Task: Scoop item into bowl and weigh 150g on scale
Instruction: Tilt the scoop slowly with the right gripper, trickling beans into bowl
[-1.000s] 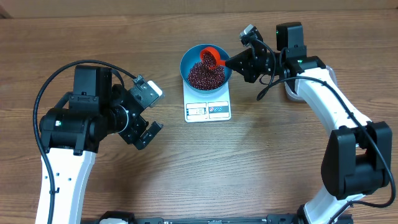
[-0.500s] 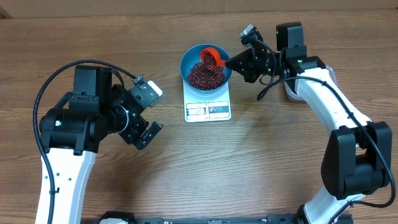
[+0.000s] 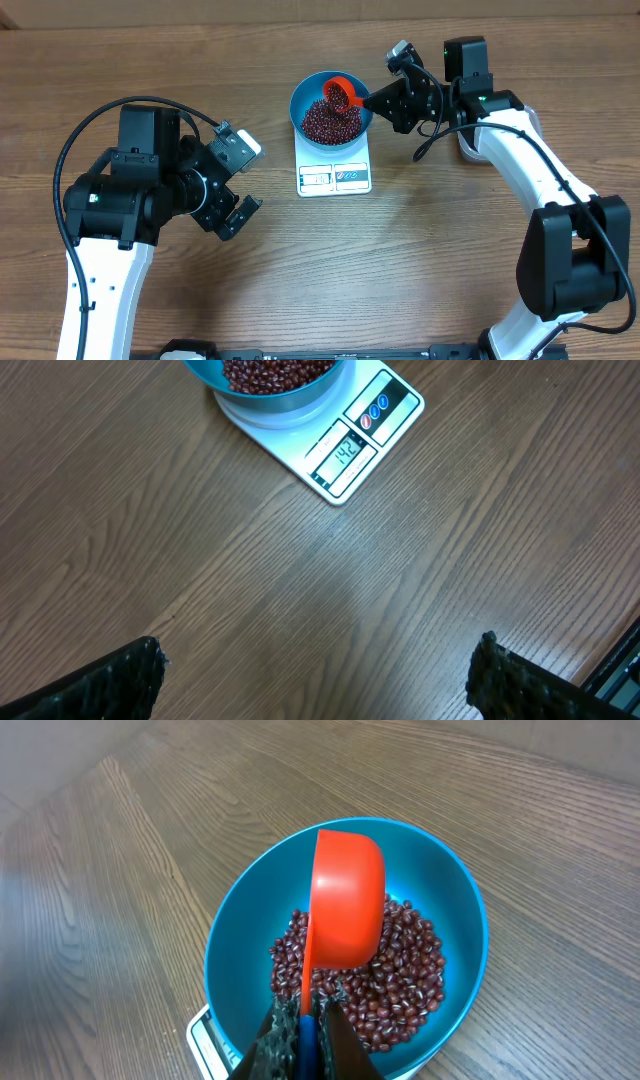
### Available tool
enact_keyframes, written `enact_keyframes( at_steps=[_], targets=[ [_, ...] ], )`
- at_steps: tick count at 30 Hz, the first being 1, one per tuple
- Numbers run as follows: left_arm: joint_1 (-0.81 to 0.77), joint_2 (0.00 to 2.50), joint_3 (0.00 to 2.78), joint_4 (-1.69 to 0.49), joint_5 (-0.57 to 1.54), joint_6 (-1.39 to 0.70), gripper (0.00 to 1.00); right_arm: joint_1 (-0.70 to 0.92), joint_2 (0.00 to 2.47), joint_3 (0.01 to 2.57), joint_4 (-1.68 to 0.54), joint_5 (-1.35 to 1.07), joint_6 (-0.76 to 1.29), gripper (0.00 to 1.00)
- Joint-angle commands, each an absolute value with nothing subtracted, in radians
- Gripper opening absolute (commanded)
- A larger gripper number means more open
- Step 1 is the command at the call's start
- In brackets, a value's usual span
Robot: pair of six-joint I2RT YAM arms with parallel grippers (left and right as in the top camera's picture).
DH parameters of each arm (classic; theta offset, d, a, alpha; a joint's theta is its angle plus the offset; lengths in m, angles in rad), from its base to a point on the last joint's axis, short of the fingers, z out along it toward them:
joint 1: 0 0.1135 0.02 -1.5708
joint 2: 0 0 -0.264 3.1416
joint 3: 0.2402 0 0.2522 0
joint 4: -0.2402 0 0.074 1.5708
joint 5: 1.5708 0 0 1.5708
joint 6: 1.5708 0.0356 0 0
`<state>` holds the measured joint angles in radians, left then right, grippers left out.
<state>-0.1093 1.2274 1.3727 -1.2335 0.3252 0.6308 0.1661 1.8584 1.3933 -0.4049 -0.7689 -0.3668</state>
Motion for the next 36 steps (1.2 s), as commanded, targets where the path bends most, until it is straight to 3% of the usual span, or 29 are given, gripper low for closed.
enact_keyframes(
  at_steps=[1, 5, 7, 18, 22, 36],
  targets=[
    [-0.112, 1.23, 1.368, -1.233, 0.325, 0.621, 1.0, 0.176, 1.862, 1.407, -0.409, -0.796, -0.369, 0.04],
    [-0.112, 1.23, 1.368, -1.233, 0.326, 0.621, 1.0, 0.178, 1.862, 1.408, -0.386, -0.682, -0.381, 0.03],
    [-0.112, 1.23, 1.368, -1.233, 0.326, 0.621, 1.0, 0.181, 1.862, 1.408, -0.397, -0.727, -0.321, 0.04],
    [-0.112, 1.23, 1.368, -1.233, 0.325, 0.621, 1.0, 0.191, 1.859, 1.408, -0.403, -0.721, -0.428, 0.04],
    [-0.112, 1.23, 1.368, -1.233, 0.325, 0.621, 1.0, 0.188, 1.859, 1.408, -0.383, -0.733, -0.336, 0.04],
    [-0.112, 1.23, 1.368, -1.233, 0.325, 0.621, 1.0, 0.191, 1.859, 1.408, -0.39, -0.79, -0.337, 0.04]
  ],
)
